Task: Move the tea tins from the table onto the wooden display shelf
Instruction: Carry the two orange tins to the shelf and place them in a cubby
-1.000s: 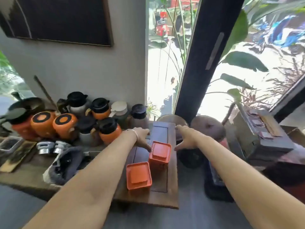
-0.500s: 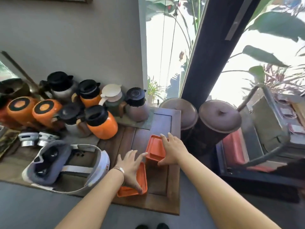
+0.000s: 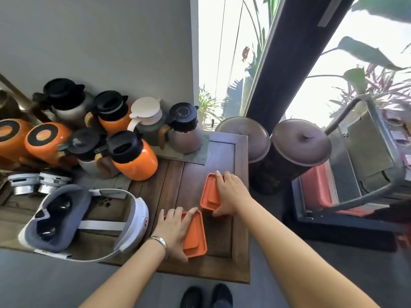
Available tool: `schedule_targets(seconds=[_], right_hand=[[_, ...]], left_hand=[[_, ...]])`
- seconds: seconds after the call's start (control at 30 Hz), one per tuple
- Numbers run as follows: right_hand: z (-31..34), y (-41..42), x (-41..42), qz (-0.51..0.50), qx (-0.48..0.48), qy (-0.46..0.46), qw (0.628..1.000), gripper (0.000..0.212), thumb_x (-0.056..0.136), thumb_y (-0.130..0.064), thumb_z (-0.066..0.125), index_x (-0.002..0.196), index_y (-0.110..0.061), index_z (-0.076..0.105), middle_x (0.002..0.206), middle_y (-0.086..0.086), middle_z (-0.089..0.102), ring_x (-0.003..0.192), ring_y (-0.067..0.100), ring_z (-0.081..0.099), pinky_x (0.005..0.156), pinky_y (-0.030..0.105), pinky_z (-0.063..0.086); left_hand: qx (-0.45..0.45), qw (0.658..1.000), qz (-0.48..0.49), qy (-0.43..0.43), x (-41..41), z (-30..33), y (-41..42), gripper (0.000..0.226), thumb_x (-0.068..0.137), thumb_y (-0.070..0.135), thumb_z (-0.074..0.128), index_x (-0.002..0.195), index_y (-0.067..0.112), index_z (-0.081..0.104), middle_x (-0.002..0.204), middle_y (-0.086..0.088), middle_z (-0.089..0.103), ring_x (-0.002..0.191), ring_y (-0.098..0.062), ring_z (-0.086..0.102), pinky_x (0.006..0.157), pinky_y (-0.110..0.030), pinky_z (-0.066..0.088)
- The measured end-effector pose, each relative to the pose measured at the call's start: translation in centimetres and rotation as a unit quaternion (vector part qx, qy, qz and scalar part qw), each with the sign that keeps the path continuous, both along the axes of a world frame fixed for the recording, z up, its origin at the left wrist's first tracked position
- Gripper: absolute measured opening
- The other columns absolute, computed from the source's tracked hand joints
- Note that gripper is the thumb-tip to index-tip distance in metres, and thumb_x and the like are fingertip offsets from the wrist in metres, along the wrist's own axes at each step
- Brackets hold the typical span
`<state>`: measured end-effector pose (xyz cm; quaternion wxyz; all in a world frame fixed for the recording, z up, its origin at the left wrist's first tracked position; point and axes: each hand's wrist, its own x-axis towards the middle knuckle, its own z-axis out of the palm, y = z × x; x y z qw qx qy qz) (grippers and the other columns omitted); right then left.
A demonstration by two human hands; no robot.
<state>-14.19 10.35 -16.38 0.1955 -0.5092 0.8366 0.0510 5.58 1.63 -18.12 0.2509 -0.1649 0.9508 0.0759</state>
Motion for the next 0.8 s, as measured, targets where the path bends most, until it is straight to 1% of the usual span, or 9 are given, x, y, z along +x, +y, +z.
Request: schedule_targets(seconds=[0.1,0.2,0.3,0.37,0.47,0.6,0.73,0.8], right_hand=[[-0.5,0.0,0.2,-0.008,-0.001,0.012,1.000,0.128,0.058,-0.061,0.079,0.150,-0.006,0.008,0.143,0.017,0.032,0.130,0.036,0.036,0.111,0.044,0.031],[-0.3,1.0,0.4,-0.024,0.007,0.014,1.000,0.127,0.053,-0.060,0.079,0.147,-0.005,0.015,0.137,0.017,0.036,0.123,0.036,0.040,0.105,0.044,0.035],[0.8,3.5,-0.1,-0.032,0.028,0.023,0.999,0.127,0.050,-0.061,0.078,0.146,-0.005,0.017,0.133,0.015,0.038,0.119,0.034,0.041,0.103,0.043,0.036],[2.3,5.4,-1.1,-0.054,0.036,0.034,0.997,0.126,0.049,-0.060,0.077,0.146,-0.004,0.018,0.132,0.015,0.038,0.117,0.033,0.041,0.102,0.043,0.037],[5.9,7.9,-3.1,-0.100,0.042,0.034,0.993,0.124,0.050,-0.059,0.078,0.145,-0.006,0.019,0.132,0.014,0.038,0.118,0.033,0.042,0.102,0.043,0.039],[12.1,12.1,-5.3,-0.173,0.039,0.043,0.983,0.119,0.051,-0.059,0.077,0.144,-0.009,0.022,0.135,0.013,0.038,0.123,0.034,0.042,0.103,0.045,0.039],[18.8,17.3,-6.9,-0.248,0.039,0.064,0.966,0.114,0.046,-0.066,0.073,0.138,-0.016,0.027,0.129,0.009,0.042,0.119,0.031,0.048,0.097,0.044,0.044],[22.2,20.4,-7.5,-0.282,0.035,0.066,0.956,0.114,0.046,-0.069,0.073,0.137,-0.018,0.028,0.128,0.007,0.042,0.118,0.031,0.050,0.094,0.045,0.048]], left_hand=[[0.008,1.000,-0.013,0.009,-0.4,-0.3,-0.6,0.130,0.051,0.063,0.073,0.145,0.030,-0.011,0.136,-0.008,0.029,0.124,-0.030,0.033,0.106,-0.046,0.027],[0.023,0.999,-0.018,0.015,-0.6,0.1,-1.4,0.128,0.048,0.065,0.069,0.145,0.030,-0.008,0.129,-0.007,0.033,0.116,-0.028,0.038,0.096,-0.042,0.036],[0.036,0.999,-0.022,0.017,-1.3,1.4,-2.3,0.127,0.043,0.067,0.065,0.144,0.033,-0.005,0.122,-0.006,0.037,0.109,-0.027,0.042,0.090,-0.040,0.039],[0.029,0.999,-0.039,0.021,-2.5,2.7,-2.6,0.127,0.042,0.066,0.064,0.144,0.034,-0.004,0.121,-0.006,0.038,0.109,-0.027,0.043,0.089,-0.040,0.040],[0.018,0.996,-0.077,0.037,-5.7,5.7,-2.9,0.126,0.043,0.067,0.063,0.146,0.034,-0.002,0.122,-0.006,0.039,0.111,-0.028,0.043,0.092,-0.040,0.041],[0.010,0.986,-0.144,0.077,-10.9,11.4,-1.7,0.124,0.045,0.076,0.060,0.145,0.037,-0.002,0.126,-0.005,0.042,0.113,-0.028,0.046,0.096,-0.040,0.042],[0.029,0.967,-0.206,0.149,-16.3,18.4,1.5,0.117,0.042,0.077,0.062,0.140,0.039,0.010,0.119,-0.001,0.047,0.109,-0.025,0.050,0.092,-0.038,0.046],[0.035,0.955,-0.236,0.176,-19.0,22.4,3.7,0.117,0.041,0.079,0.063,0.140,0.040,0.013,0.118,0.002,0.047,0.107,-0.023,0.051,0.090,-0.039,0.049]])
